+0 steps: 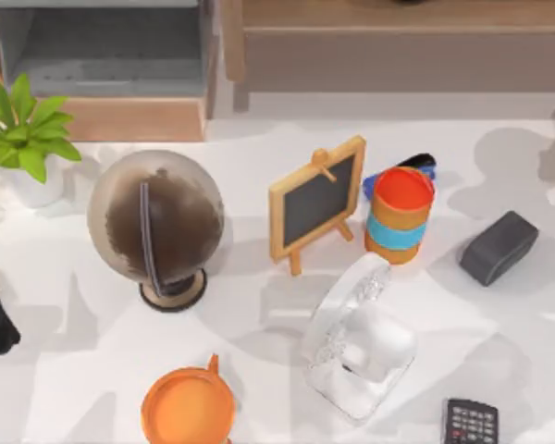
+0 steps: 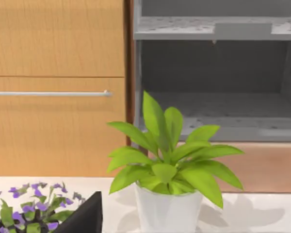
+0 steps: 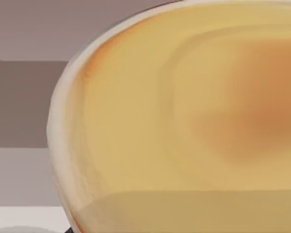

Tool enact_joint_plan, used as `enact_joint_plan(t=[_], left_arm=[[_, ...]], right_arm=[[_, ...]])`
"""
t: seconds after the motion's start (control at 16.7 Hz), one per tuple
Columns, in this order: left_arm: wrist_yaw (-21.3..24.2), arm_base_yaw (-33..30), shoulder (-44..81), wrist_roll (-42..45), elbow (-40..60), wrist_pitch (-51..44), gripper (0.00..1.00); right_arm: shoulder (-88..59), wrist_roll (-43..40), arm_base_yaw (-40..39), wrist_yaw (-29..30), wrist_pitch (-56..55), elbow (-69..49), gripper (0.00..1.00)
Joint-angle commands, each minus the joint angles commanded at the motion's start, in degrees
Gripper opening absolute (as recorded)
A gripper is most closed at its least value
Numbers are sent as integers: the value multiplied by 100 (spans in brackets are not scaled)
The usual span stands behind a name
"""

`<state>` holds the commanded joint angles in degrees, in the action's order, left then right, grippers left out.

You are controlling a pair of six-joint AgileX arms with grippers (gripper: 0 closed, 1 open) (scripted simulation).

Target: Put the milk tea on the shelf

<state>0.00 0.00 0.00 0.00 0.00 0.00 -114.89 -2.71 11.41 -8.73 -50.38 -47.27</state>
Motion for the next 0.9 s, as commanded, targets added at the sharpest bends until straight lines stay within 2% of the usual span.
enact_joint_plan(t=[0.6,0.9], left_arm=[[0,0,0,0,0,0,100],[0,0,0,0,0,0,100]], right_arm=[[378,10,99,-6,200,-104,0],[1086,25,348,13,964,-246,0]])
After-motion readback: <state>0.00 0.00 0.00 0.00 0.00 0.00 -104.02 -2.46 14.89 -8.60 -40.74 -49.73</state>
